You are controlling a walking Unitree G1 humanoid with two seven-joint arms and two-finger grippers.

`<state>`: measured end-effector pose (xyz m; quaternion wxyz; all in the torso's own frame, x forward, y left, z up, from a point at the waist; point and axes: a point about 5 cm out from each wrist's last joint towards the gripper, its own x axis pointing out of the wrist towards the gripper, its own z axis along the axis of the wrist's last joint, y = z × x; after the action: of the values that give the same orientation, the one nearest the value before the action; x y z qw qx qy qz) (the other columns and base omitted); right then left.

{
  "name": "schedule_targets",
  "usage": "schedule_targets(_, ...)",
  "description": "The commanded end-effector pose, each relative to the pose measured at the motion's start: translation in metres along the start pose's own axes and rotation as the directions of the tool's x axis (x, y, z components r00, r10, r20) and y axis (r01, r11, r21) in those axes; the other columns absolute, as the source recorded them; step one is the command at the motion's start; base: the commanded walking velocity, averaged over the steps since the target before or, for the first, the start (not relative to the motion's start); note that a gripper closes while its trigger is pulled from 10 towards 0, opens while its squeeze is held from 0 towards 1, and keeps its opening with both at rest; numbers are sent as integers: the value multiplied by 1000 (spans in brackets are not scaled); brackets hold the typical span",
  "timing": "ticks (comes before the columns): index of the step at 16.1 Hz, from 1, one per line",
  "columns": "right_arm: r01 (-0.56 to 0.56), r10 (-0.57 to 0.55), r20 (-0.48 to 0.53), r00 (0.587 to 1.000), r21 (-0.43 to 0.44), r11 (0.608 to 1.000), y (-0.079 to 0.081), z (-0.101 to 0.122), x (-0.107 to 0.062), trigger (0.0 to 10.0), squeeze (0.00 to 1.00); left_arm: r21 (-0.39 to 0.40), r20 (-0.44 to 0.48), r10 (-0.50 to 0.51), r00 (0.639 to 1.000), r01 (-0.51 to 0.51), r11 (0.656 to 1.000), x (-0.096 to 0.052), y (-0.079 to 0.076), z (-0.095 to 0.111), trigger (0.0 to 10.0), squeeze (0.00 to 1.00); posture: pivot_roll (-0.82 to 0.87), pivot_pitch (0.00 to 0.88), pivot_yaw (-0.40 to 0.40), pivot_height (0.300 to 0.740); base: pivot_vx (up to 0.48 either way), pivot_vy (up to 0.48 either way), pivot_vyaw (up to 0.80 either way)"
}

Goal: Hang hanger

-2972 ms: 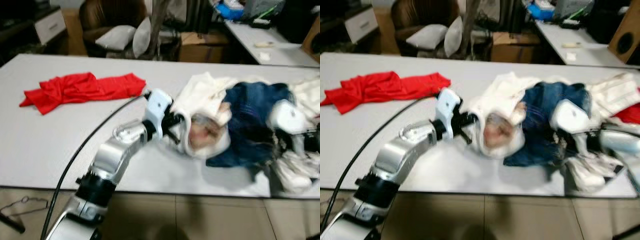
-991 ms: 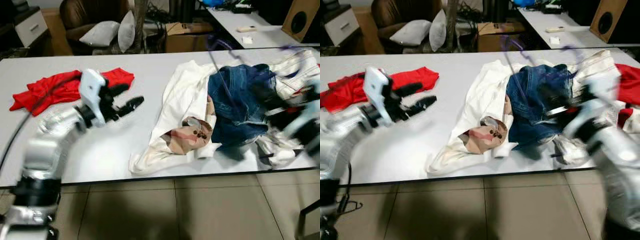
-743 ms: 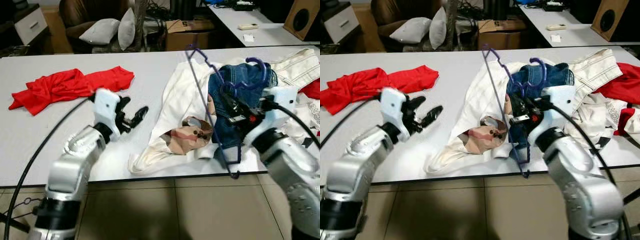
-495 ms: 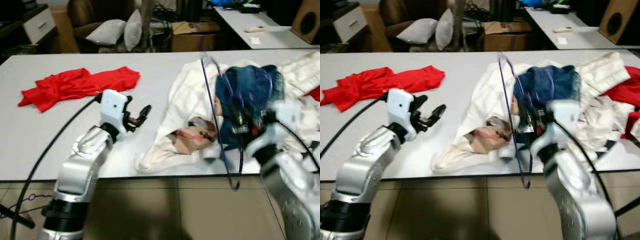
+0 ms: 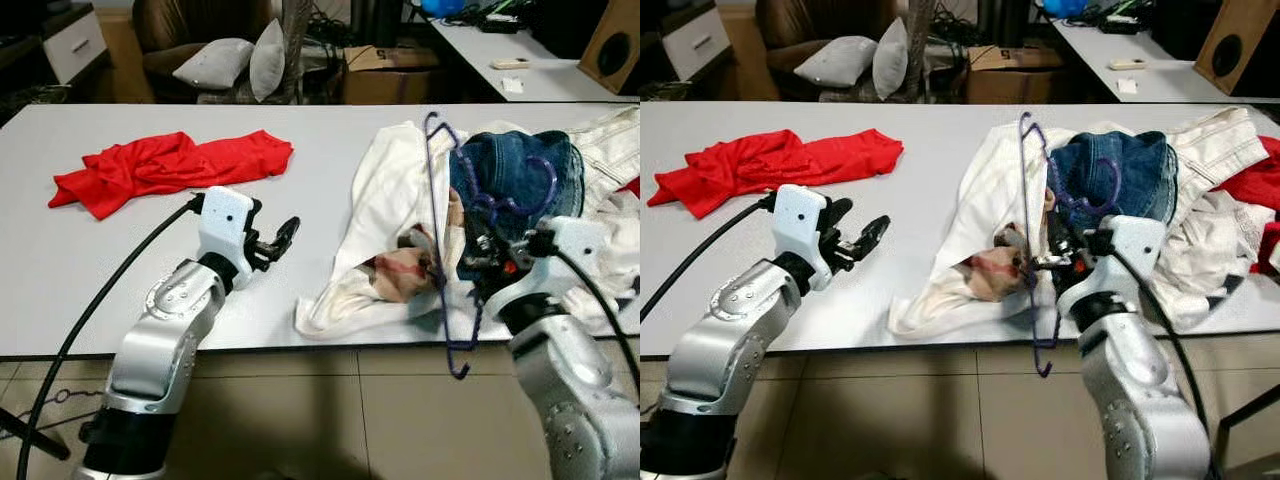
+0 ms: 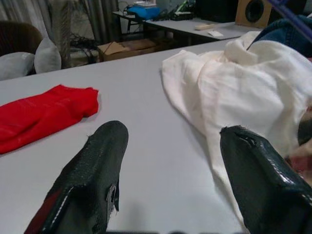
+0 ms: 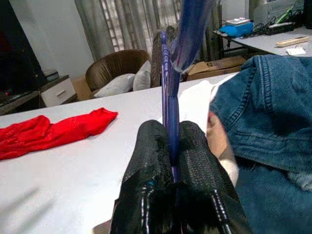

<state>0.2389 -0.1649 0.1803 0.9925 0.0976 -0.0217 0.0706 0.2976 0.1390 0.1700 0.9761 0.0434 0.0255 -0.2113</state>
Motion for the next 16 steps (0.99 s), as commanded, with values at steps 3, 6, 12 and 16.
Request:
schedule_targets(3,17,-17,18,1000,-9,1000,-1,2,3,10000,0,-5,13,-14,1000,14,1000,7,-1,7,10000,0,-22,0,47,740,0,282,0)
schedule_targets(6,94,-95,-21,995,-37,995,-11,1,-1,10000,0,-9,-33,-19,999,19,1000,1,-1,-2,10000,0,-30,0,38,740,0,282,0)
schedule_targets(12,73,-73,-7,997,-29,997,-6,1,-1,10000,0,-30,-48,-29,998,27,999,2,-2,-5,10000,0,-56,0,72,740,0,273,0)
schedule_targets(16,19,-18,37,999,-35,999,3,4,-4,10000,0,-15,-8,29,1000,-29,999,3,6,-3,10000,0,-62,0,82,740,0,321,0)
